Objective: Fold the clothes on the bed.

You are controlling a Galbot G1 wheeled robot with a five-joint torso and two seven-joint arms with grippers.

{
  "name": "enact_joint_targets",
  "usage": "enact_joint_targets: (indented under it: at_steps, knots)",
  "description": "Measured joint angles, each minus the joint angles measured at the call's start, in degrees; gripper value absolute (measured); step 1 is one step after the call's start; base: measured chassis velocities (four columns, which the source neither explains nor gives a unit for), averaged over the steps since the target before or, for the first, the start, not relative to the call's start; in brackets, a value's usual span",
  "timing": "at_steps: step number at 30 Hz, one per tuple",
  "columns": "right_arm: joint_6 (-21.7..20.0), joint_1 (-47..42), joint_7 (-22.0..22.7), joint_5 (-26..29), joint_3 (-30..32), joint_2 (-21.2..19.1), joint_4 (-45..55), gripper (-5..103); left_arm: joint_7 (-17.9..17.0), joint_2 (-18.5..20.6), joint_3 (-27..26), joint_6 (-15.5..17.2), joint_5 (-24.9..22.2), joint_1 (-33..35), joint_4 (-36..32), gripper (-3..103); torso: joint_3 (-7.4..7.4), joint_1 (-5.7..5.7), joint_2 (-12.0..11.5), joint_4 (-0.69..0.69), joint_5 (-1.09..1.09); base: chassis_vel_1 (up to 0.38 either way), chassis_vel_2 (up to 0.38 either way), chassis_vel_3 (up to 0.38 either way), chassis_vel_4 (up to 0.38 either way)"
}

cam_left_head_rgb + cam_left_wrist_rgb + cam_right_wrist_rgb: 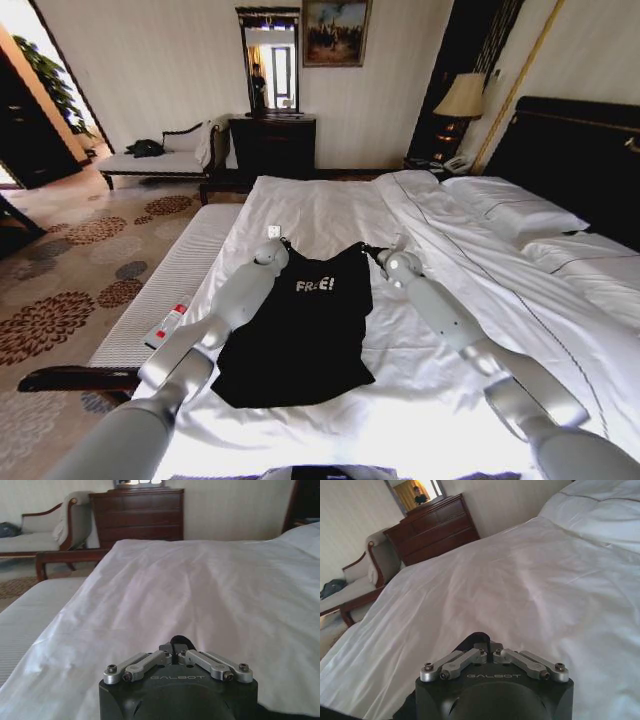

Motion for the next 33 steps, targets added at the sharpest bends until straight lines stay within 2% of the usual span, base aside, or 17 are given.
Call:
enact_joint_targets:
  at_steps: [2,6,13,17,33]
  knots:
    - [0.85,1.52,-1.45,-0.97,-0.56,1.28,-3.39,1,0.52,-1.06,-1.48,-0.9,1.68,-1.09,3.34,0,0.0,0.0,0.0,0.0,0.01,0.0,0.0,0.0,0.0]
    - [1.31,2.7,-2.49,-1.66,-1.02,2.53,-5.38,1,0.91,-1.41,-2.66,-1.54,2.98,-1.68,5.2,0,0.0,0.01,0.0,-0.01,-0.01,0.0,0.0,0.0,0.0]
    - [1.99,3.07,-2.6,-3.39,-1.18,5.23,-7.1,1,1.14,-1.34,-4.2,-2.11,4.31,-2.65,6.75,0,0.0,0.0,0.0,0.01,0.0,0.0,0.0,0.0,0.0]
    - [2.64,3.33,-2.74,-4.81,-0.92,6.68,-9.16,1,2.39,-2.05,-5.3,-2.97,6.77,-4.0,10.06,0,0.0,0.0,0.0,0.01,0.0,0.0,0.0,0.0,0.0]
    - [3.42,1.53,-4.09,-8.94,-0.1,8.03,-11.66,1,4.24,-4.83,-7.9,-5.55,11.85,-2.0,16.45,0,0.0,0.0,0.0,0.0,0.01,0.0,0.0,0.0,0.0]
